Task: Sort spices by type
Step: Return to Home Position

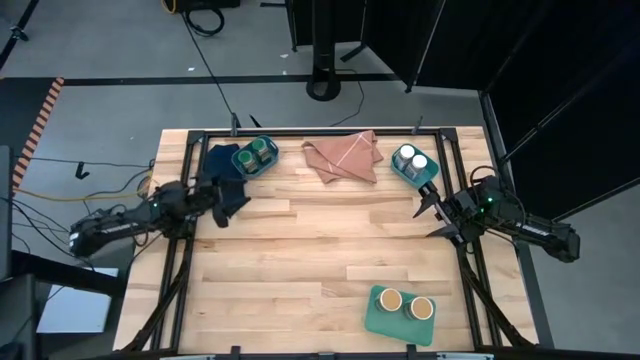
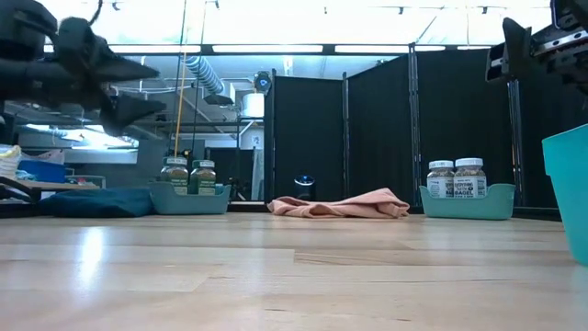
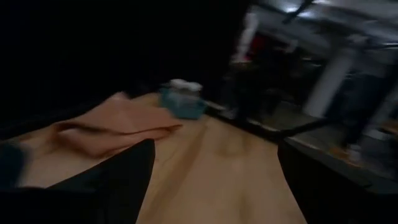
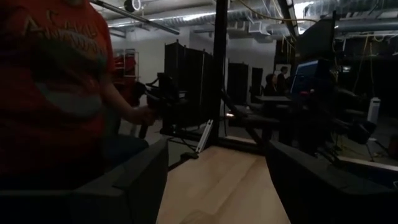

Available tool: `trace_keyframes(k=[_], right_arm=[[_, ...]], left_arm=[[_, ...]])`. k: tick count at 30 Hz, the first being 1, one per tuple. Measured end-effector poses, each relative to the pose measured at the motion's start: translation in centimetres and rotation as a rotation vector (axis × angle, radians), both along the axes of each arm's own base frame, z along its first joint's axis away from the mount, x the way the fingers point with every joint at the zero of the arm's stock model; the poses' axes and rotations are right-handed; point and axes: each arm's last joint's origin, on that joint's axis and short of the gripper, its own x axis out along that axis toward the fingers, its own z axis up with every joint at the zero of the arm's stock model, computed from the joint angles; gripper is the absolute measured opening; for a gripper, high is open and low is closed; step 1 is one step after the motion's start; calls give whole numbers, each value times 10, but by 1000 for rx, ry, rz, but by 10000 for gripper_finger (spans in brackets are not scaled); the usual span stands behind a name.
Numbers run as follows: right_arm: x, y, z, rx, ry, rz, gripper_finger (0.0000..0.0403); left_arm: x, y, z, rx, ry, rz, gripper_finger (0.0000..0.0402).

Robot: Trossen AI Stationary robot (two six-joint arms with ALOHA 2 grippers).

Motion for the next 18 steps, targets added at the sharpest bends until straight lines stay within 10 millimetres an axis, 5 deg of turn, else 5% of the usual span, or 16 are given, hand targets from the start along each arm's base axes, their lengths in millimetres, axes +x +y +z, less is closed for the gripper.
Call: trace_keyframes(k=[9,14,18], right_arm=[[0,0,0,-18,-8,1,275],[3,-3,1,394,112,-121,275],[5,-2,2,420,64,-239,275]], left_arm=[[2,-23,9,41,-85,-204,346],[2,-30,9,34,-88,-204,346],[1,-35,10,28,-103,-212,346]])
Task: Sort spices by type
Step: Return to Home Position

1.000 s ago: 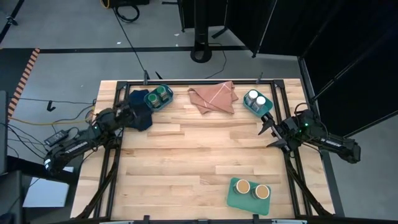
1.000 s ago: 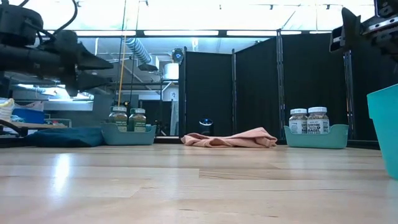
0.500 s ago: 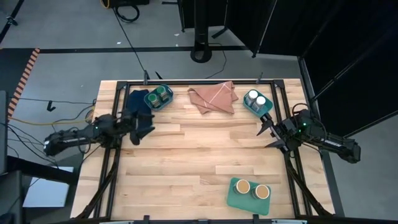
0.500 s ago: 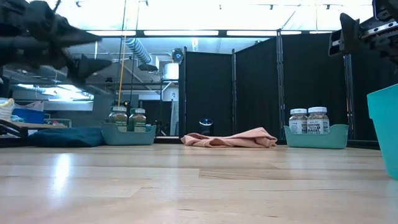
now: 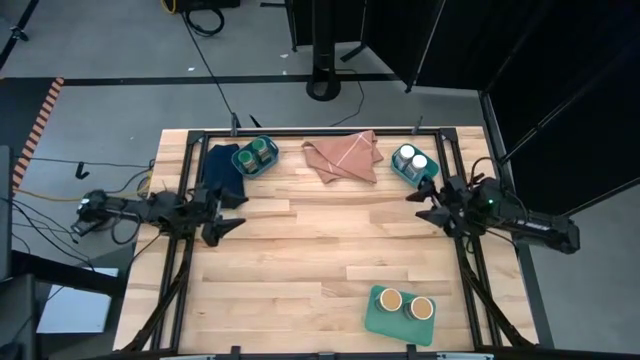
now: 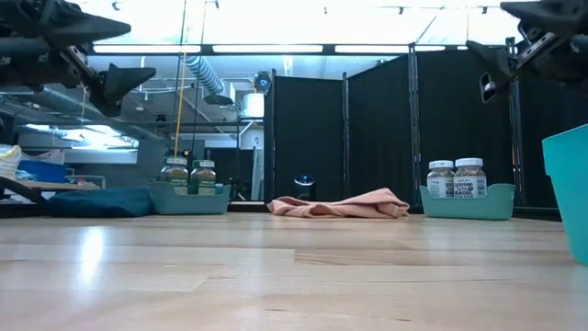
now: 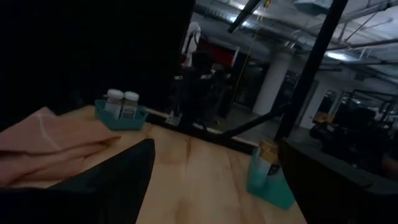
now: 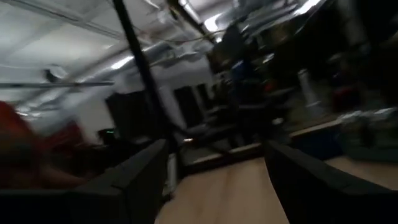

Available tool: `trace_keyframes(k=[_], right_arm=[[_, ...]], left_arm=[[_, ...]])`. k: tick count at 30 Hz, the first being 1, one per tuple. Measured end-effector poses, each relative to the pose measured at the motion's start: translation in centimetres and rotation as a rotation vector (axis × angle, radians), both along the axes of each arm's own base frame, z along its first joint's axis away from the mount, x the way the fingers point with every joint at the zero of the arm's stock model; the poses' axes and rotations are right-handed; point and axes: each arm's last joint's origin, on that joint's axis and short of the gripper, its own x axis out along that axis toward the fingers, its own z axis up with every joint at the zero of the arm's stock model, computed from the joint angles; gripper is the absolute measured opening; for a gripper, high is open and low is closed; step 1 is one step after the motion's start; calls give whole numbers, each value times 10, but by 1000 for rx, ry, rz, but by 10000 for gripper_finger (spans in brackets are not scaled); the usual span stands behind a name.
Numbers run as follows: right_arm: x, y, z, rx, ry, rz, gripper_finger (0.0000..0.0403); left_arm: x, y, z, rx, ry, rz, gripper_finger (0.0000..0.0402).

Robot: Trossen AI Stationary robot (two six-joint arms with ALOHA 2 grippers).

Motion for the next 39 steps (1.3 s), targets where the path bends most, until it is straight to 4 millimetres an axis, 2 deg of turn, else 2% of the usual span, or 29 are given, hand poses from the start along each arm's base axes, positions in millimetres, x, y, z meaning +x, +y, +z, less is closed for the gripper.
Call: trace_keyframes(k=[5,8,12,18,28,35,39], right_arm=[[4,0,-8,-263,50,-242,275],[5,-2,-14,-340,105,-263,277],[5,-1,-23,-331,198,-200,280],[6,-3,-24,-450,192,-198,280],[9,-6,-28,-386,253,-186,296],[9,-5,-28,-469,238,-177,313],[9,-5,-28,-460,238,-177,322]], left_arm=[[-1,-3,0,19,-2,24,346],[-1,-3,0,18,2,41,346],[-1,-5,-1,20,17,29,346],[-1,-5,-3,23,32,32,346],[-1,-4,-8,47,88,86,346],[-1,-4,-7,51,81,88,346],[-1,-4,-7,51,81,88,346]])
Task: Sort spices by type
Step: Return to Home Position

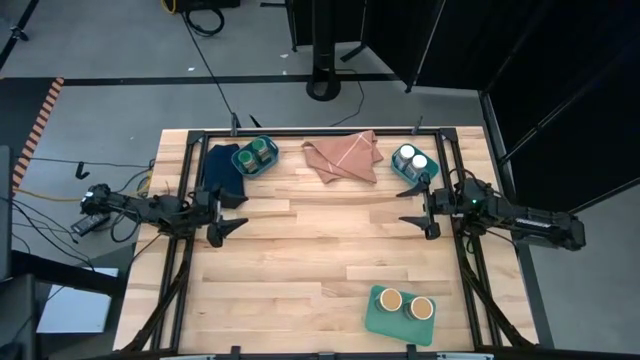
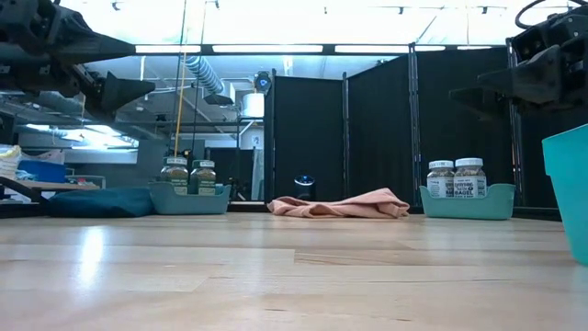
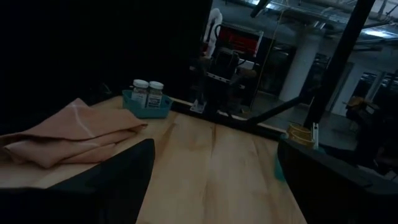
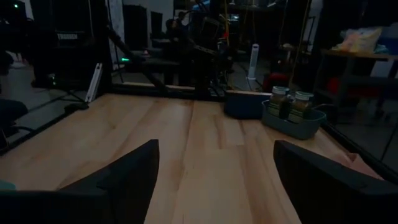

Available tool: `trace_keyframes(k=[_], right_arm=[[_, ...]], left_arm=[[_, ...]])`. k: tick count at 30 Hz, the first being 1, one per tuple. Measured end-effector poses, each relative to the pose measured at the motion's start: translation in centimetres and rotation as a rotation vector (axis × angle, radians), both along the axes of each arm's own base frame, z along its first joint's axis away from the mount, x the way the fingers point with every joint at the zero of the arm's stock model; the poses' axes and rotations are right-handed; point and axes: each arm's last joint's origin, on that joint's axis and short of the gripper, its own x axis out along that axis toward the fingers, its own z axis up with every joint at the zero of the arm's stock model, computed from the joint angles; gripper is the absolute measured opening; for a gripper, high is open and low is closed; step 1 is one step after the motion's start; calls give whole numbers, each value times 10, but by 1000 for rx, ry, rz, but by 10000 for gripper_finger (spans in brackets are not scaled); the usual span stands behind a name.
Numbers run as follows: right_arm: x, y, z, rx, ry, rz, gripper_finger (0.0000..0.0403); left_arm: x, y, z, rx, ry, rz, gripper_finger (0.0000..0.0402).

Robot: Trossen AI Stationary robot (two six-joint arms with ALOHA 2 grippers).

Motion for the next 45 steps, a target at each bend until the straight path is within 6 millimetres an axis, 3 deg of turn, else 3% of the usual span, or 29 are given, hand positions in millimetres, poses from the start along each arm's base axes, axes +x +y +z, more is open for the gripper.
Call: trace_keyframes(k=[45], right_arm=[[0,0,1,16,-8,0,328]], left_arm=[[0,0,0,-1,0,0,346]])
